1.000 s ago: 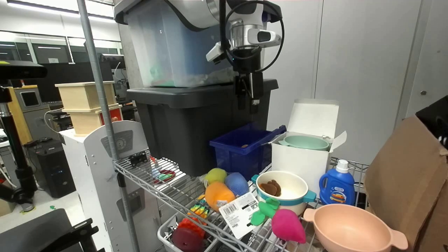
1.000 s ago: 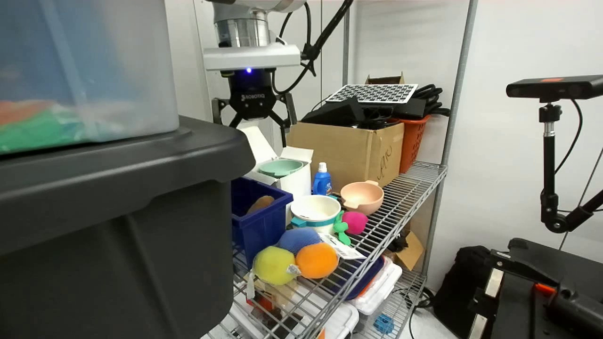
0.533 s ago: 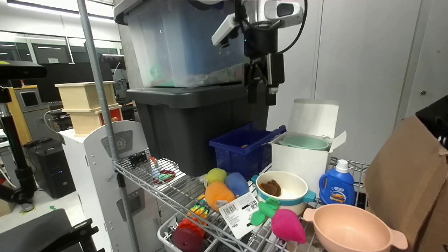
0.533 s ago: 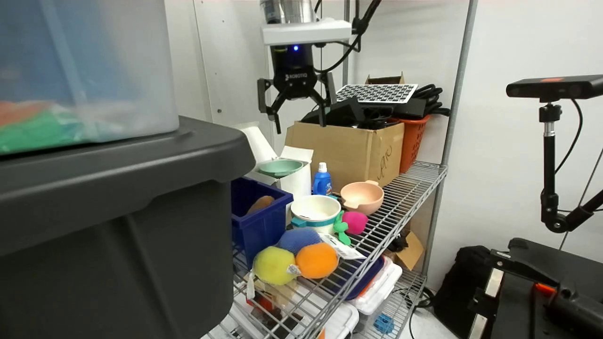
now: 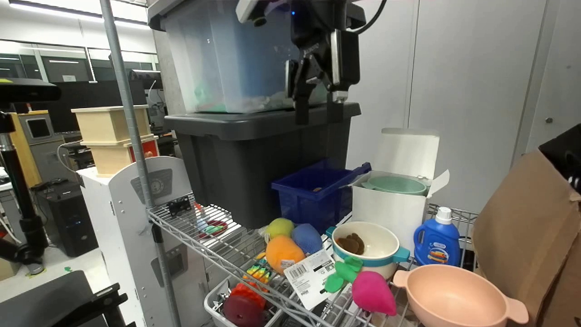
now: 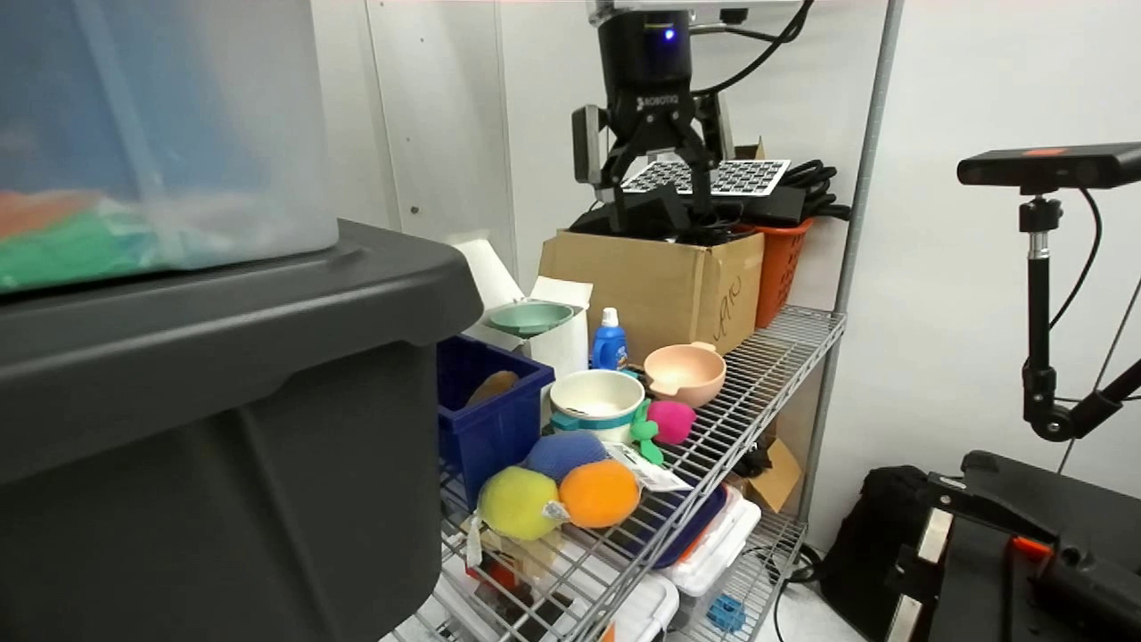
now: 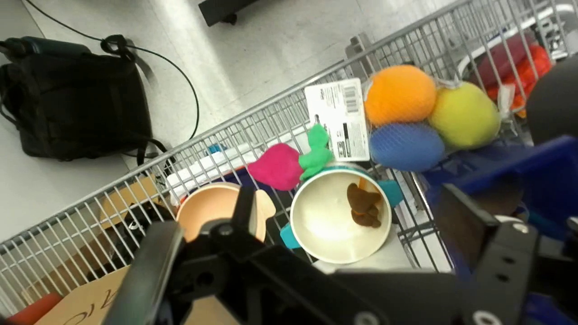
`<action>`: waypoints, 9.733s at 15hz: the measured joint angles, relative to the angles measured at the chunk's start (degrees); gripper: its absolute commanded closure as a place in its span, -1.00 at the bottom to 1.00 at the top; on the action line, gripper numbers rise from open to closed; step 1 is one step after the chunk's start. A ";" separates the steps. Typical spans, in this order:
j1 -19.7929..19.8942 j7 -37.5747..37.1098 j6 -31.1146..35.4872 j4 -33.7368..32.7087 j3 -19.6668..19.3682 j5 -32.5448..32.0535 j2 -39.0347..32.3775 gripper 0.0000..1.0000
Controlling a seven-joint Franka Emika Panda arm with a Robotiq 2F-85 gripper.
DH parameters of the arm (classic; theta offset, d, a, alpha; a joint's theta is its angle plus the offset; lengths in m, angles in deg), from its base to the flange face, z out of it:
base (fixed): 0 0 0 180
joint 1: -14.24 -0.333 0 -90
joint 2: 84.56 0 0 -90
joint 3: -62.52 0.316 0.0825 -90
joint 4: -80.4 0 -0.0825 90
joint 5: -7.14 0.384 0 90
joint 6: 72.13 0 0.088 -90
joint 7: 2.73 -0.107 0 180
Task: Put the brown doll in the blue storage box
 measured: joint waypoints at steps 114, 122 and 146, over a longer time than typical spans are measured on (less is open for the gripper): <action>-0.09 10.93 -1.07 41.83 5.79 -3.80 46.64 -1.00; -0.09 10.93 -1.07 41.83 5.79 -3.80 46.64 -1.00; -0.09 10.93 -1.07 41.83 5.79 -3.80 46.64 -1.00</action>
